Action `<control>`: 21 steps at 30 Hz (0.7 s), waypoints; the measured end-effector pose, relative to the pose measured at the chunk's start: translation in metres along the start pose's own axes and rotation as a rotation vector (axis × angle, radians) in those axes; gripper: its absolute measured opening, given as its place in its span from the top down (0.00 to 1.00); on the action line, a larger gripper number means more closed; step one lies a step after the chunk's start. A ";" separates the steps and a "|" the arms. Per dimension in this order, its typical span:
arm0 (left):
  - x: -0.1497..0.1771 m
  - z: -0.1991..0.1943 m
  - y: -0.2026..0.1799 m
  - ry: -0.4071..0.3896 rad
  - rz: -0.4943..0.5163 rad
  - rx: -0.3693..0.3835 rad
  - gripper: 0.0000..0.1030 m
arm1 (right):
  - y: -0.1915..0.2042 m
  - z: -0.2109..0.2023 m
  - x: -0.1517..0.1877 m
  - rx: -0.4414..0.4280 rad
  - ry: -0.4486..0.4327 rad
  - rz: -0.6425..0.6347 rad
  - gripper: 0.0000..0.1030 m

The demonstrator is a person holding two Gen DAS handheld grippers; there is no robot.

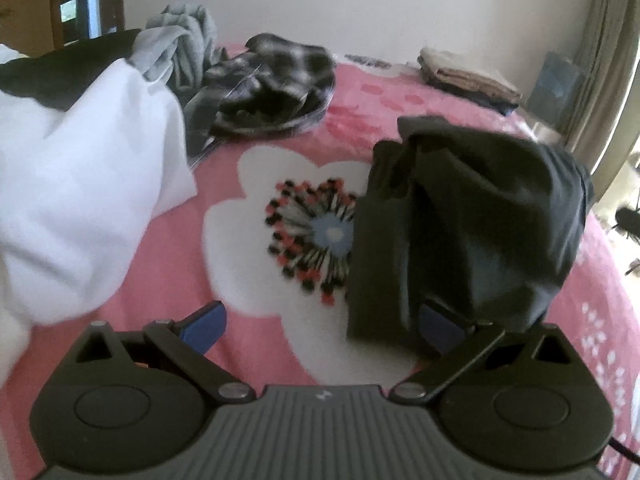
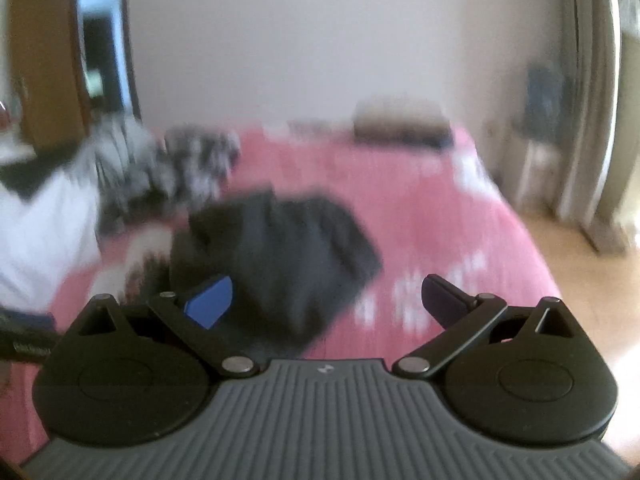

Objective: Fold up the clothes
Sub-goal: 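Grasp the waistband of the dark grey trousers with both grippers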

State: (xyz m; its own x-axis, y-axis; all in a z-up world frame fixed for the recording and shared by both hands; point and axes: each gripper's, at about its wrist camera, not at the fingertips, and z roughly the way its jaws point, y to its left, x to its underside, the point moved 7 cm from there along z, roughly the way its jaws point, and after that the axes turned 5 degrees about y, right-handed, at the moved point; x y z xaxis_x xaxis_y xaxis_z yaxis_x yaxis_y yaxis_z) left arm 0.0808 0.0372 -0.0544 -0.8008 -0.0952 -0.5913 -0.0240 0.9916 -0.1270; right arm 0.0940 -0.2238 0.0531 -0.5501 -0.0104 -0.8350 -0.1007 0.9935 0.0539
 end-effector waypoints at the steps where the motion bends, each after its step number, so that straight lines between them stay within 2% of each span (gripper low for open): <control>1: -0.006 0.002 -0.002 -0.014 0.007 0.012 0.00 | 0.000 0.003 -0.010 -0.018 -0.032 -0.014 0.01; 3: -0.018 0.008 -0.005 -0.047 0.032 0.026 0.00 | 0.000 0.012 -0.029 -0.065 -0.075 -0.039 0.01; 5: -0.030 0.015 -0.010 -0.067 0.066 0.030 0.00 | 0.000 0.029 -0.046 -0.133 -0.066 -0.033 0.01; 8: -0.043 0.031 -0.019 -0.077 0.132 0.037 0.02 | 0.001 0.073 -0.066 -0.199 0.022 -0.031 0.01; 10: -0.046 0.044 -0.024 -0.059 0.172 0.052 0.11 | -0.001 0.108 -0.078 -0.213 0.077 -0.037 0.01; 11: -0.046 0.050 -0.026 -0.042 0.186 0.058 0.14 | -0.005 0.125 -0.081 -0.219 0.115 -0.024 0.01; 13: -0.043 0.063 -0.030 0.003 0.190 0.080 0.28 | -0.008 0.156 -0.078 -0.252 0.214 0.028 0.01; 14: -0.041 0.068 -0.031 0.021 0.184 0.097 0.30 | -0.009 0.170 -0.074 -0.266 0.270 0.065 0.01; 17: -0.036 0.073 -0.034 0.047 0.161 0.140 0.43 | -0.011 0.200 -0.047 -0.314 0.449 0.188 0.03; 19: -0.035 0.073 -0.037 0.050 0.171 0.153 0.59 | -0.011 0.205 -0.029 -0.356 0.520 0.273 0.09; 20: -0.034 0.073 -0.039 0.051 0.177 0.161 0.64 | -0.009 0.203 -0.021 -0.383 0.544 0.309 0.23; 21: -0.034 0.072 -0.041 0.052 0.184 0.168 0.75 | -0.008 0.198 -0.014 -0.407 0.564 0.345 0.36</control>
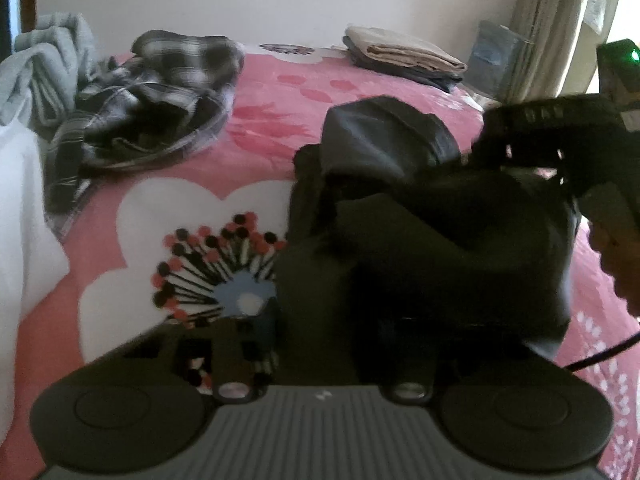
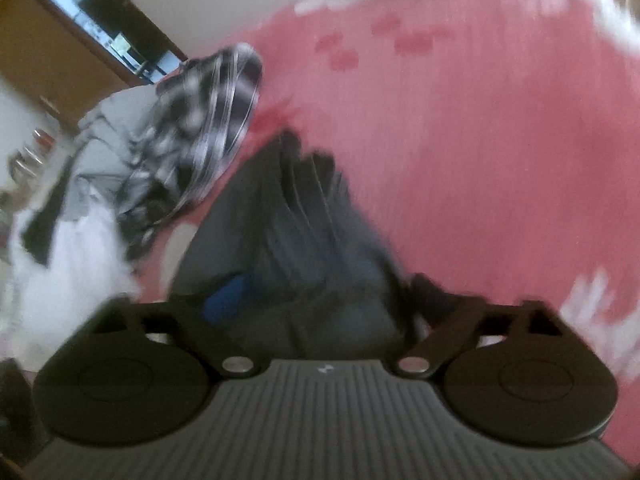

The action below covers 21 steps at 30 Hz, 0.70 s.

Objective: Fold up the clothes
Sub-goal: 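Grasp the waistband of the dark grey trousers with both grippers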

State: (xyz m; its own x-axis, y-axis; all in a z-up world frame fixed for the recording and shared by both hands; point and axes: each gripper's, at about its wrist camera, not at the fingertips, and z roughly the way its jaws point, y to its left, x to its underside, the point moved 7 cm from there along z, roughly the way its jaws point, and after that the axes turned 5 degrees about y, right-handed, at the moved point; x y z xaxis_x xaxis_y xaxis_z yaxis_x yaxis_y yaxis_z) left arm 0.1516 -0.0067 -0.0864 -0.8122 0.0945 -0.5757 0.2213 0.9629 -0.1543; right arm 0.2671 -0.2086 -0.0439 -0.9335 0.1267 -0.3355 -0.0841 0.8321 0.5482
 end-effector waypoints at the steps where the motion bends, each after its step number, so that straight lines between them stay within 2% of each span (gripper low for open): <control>1: 0.000 -0.001 -0.002 0.001 0.007 0.007 0.85 | 0.001 -0.001 0.007 -0.013 0.005 0.021 0.40; 3: 0.001 -0.007 -0.008 -0.022 0.028 0.007 0.89 | 0.002 -0.011 0.017 -0.014 0.002 0.035 0.59; 6: 0.005 -0.024 -0.012 -0.077 0.019 0.037 0.92 | 0.005 -0.030 0.031 -0.031 -0.015 0.046 0.77; 9: 0.016 -0.051 -0.017 -0.117 0.057 0.056 0.93 | 0.010 -0.062 0.058 -0.077 -0.031 0.036 0.86; 12: 0.033 -0.074 -0.021 -0.097 0.069 0.085 0.94 | 0.013 -0.087 0.100 -0.135 -0.014 0.012 0.89; 15: 0.055 -0.092 -0.027 -0.049 0.095 0.105 0.95 | 0.005 -0.102 0.149 -0.135 0.035 -0.006 0.89; 17: 0.071 -0.096 -0.031 -0.005 0.112 0.120 0.95 | -0.010 -0.106 0.181 -0.098 0.083 0.005 0.89; 21: 0.102 -0.099 -0.040 0.089 0.199 0.105 0.95 | -0.056 -0.115 0.238 -0.002 0.185 0.099 0.88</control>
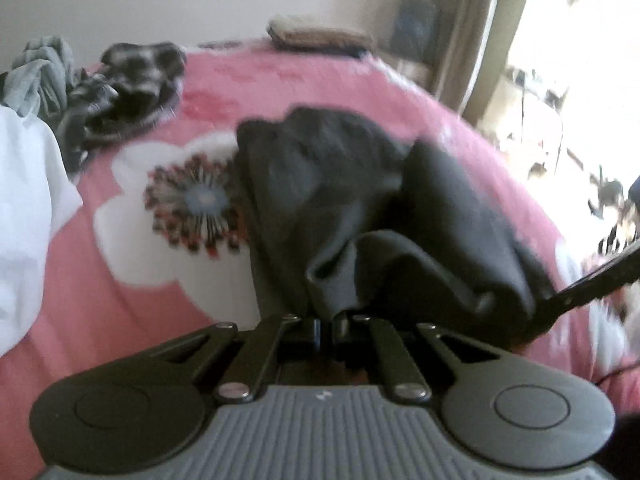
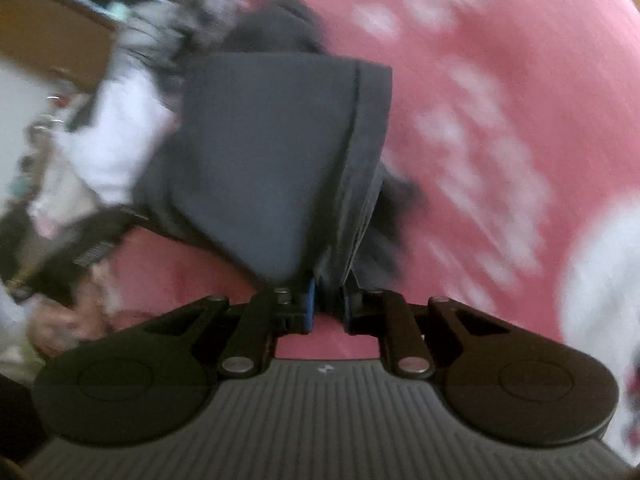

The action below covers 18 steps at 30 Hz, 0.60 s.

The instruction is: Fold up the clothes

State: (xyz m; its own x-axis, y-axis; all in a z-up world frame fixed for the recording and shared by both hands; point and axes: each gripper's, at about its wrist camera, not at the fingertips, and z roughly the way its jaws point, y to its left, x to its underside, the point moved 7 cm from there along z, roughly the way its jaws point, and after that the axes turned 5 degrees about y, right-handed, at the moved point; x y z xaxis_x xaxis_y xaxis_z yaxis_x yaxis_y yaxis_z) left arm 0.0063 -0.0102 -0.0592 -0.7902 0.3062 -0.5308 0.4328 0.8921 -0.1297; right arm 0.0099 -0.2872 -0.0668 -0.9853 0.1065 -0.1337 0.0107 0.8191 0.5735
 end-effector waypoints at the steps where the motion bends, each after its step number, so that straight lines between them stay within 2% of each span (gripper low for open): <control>1: 0.007 -0.001 -0.002 0.028 0.019 0.011 0.94 | -0.012 -0.002 0.011 0.013 0.016 0.034 0.88; 2: 0.012 -0.004 -0.004 0.046 0.031 0.016 0.92 | -0.021 -0.007 0.018 0.021 0.026 0.058 0.88; 4: 0.019 -0.010 -0.003 0.067 0.047 0.018 0.76 | -0.031 -0.023 0.029 0.066 0.051 0.060 0.86; 5: 0.021 -0.014 -0.001 0.069 0.050 0.014 0.70 | -0.035 -0.032 0.034 0.093 0.063 0.051 0.84; 6: 0.022 -0.018 0.002 0.064 0.049 0.009 0.60 | -0.039 -0.045 0.034 0.120 0.061 0.037 0.75; 7: 0.021 -0.021 0.005 0.054 0.038 0.004 0.53 | -0.042 -0.058 0.034 0.148 0.060 0.022 0.70; 9: 0.016 -0.025 0.013 0.034 0.006 -0.005 0.50 | -0.048 -0.085 0.034 0.204 0.048 -0.009 0.51; 12: 0.004 -0.023 0.022 0.009 -0.058 -0.007 0.46 | -0.045 -0.126 0.016 0.257 -0.091 -0.060 0.46; 14: -0.005 -0.016 0.024 0.000 -0.096 -0.005 0.44 | -0.035 -0.140 -0.004 0.240 -0.190 -0.093 0.42; 16: -0.016 -0.004 0.023 -0.002 -0.121 0.001 0.36 | -0.015 -0.137 -0.031 0.172 -0.267 -0.130 0.34; 18: -0.022 0.010 0.022 0.014 -0.148 -0.004 0.34 | 0.010 -0.119 -0.059 0.092 -0.282 -0.174 0.23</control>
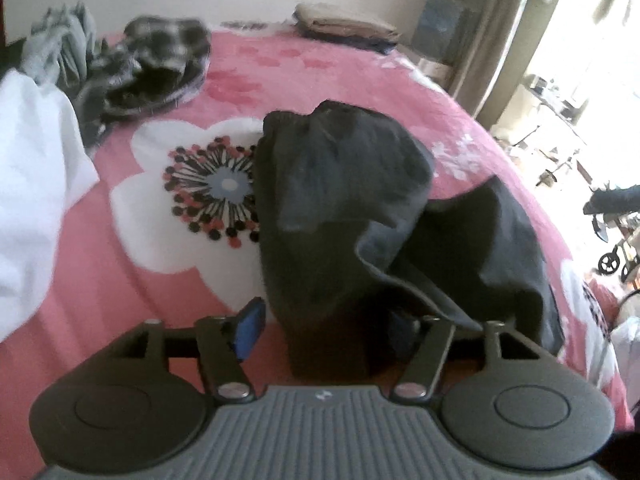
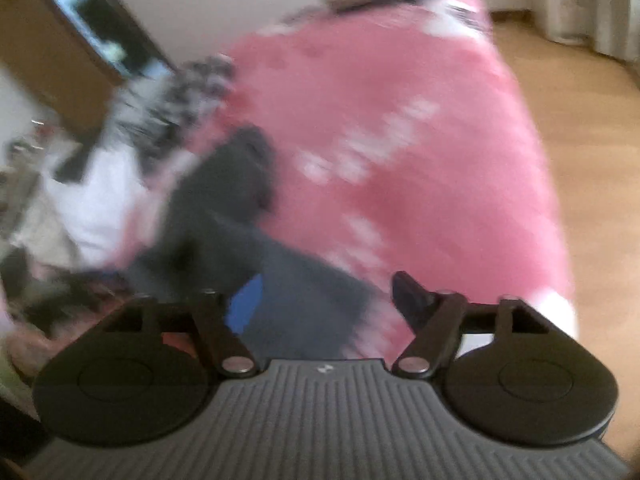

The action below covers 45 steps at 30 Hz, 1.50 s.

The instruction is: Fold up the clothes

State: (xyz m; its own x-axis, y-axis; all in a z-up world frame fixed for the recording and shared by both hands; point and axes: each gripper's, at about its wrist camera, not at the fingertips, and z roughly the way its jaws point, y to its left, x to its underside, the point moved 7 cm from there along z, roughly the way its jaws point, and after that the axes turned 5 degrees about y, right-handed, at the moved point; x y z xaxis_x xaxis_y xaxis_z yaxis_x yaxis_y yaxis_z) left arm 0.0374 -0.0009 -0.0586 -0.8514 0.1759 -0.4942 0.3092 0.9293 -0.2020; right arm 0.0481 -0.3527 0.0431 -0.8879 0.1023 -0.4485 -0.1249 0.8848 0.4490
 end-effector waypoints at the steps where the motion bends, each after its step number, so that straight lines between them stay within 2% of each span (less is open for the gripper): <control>1: -0.003 0.007 -0.001 0.007 -0.013 -0.004 0.34 | 0.011 0.012 -0.013 -0.040 -0.009 -0.017 0.23; 3: -0.004 0.014 -0.001 0.020 -0.043 -0.009 0.34 | 0.038 0.045 -0.036 -0.094 -0.009 -0.061 0.22; 6: 0.000 0.014 0.000 0.010 -0.081 0.002 0.34 | 0.072 0.096 -0.072 -0.120 0.005 -0.076 0.22; 10: 0.008 0.016 0.003 0.005 -0.126 0.018 0.33 | 0.133 0.139 -0.093 -0.146 -0.011 -0.185 0.22; 12: 0.013 0.020 0.005 0.016 -0.144 0.028 0.33 | 0.164 0.156 -0.093 -0.127 0.007 -0.275 0.21; 15: 0.018 0.022 0.006 0.015 -0.152 0.040 0.33 | 0.193 0.192 -0.077 -0.043 0.072 -0.429 0.21; 19: 0.021 0.021 0.005 0.002 -0.162 0.059 0.33 | 0.193 0.226 -0.057 0.091 0.137 -0.532 0.24; 20: 0.022 0.020 0.005 -0.003 -0.165 0.064 0.33 | 0.189 0.230 -0.053 0.108 0.147 -0.531 0.32; 21: 0.022 0.019 0.006 -0.007 -0.166 0.070 0.33 | 0.184 0.231 -0.050 0.119 0.155 -0.516 0.44; 22: 0.023 0.019 0.006 -0.009 -0.168 0.076 0.33 | 0.180 0.232 -0.048 0.119 0.159 -0.497 0.49; 24: 0.024 0.019 0.008 -0.014 -0.176 0.086 0.33 | 0.173 0.231 -0.047 0.107 0.161 -0.447 0.71; 26: 0.025 0.018 0.010 -0.018 -0.189 0.096 0.33 | 0.165 0.225 -0.048 0.091 0.155 -0.388 0.88; 27: 0.025 0.018 0.012 -0.020 -0.198 0.102 0.33 | 0.162 0.223 -0.049 0.083 0.151 -0.359 0.93; 32: 0.026 0.014 0.016 -0.036 -0.230 0.120 0.32 | 0.147 0.204 -0.056 0.037 0.090 -0.241 1.00; 40: 0.021 0.006 0.024 -0.063 -0.272 0.132 0.30 | 0.106 0.163 -0.064 0.029 -0.015 -0.086 1.00; 43: 0.020 0.010 0.023 -0.054 -0.287 0.137 0.30 | 0.092 0.145 -0.066 0.029 -0.025 -0.058 1.00; 45: 0.021 0.016 0.019 -0.036 -0.283 0.135 0.30 | 0.100 0.141 -0.065 0.030 -0.025 -0.105 0.96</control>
State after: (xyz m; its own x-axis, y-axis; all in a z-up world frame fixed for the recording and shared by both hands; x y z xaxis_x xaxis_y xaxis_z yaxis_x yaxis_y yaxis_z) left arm 0.0317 0.0154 -0.0860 -0.8969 -0.0976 -0.4313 0.1175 0.8876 -0.4453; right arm 0.1553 -0.2067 0.0084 -0.8595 0.0193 -0.5107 -0.2026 0.9045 0.3752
